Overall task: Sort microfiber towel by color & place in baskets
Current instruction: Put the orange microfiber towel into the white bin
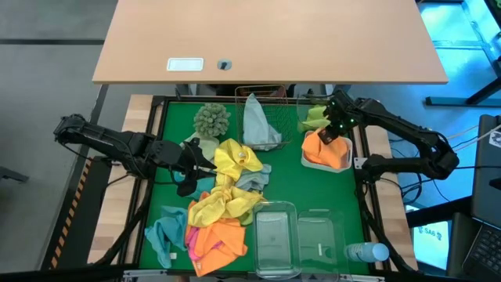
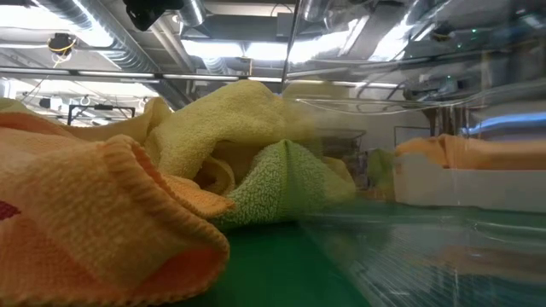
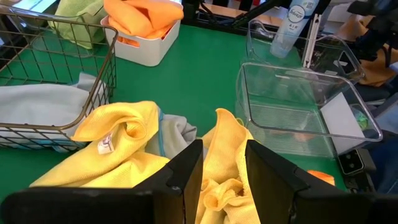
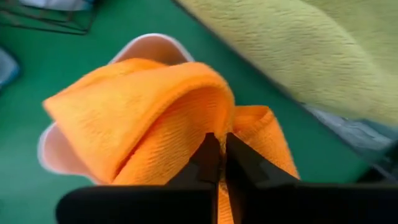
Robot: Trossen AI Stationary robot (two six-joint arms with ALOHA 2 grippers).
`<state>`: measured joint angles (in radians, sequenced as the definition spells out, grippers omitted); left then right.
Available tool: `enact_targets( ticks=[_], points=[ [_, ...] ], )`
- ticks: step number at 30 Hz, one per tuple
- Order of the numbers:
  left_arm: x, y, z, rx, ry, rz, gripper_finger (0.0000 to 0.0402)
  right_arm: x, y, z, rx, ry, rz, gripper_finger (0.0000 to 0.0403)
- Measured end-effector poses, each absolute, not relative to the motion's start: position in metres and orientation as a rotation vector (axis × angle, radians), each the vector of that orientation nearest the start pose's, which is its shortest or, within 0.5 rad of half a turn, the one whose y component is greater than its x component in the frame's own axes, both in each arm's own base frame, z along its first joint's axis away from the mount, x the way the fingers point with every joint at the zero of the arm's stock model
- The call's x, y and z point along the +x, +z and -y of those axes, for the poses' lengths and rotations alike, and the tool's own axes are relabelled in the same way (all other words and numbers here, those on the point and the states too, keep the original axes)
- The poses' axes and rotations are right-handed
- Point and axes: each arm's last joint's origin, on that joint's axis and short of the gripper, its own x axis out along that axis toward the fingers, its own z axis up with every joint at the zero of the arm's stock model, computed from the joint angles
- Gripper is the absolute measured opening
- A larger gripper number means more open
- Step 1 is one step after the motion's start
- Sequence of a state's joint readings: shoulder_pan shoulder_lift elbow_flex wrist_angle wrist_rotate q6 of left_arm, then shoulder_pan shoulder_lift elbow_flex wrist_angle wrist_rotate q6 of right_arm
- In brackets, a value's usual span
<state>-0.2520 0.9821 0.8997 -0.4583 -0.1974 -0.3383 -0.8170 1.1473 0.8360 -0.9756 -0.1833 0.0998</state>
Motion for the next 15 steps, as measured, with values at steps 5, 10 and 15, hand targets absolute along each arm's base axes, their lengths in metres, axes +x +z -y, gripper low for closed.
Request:
enact_targets(
  ticks=[5,10,15],
  points=[
    [0.2,0.313,0.046,-0.21,0.036,-0.529,0.0115,0.141,0.238,0.124,0.681,-0.519,-1.115,0.0021],
    [0.2,0.313,0.046,-0.21,0.036,-0.53,0.0115,0.149,0.238,0.107,0.62,-0.449,-1.172,0.0007],
    [0.2,0.313,0.046,-0.21,0.036,-0.529,0.0115,0.162,0.233,0.093,0.517,-0.452,-1.25,0.0012]
  ],
)
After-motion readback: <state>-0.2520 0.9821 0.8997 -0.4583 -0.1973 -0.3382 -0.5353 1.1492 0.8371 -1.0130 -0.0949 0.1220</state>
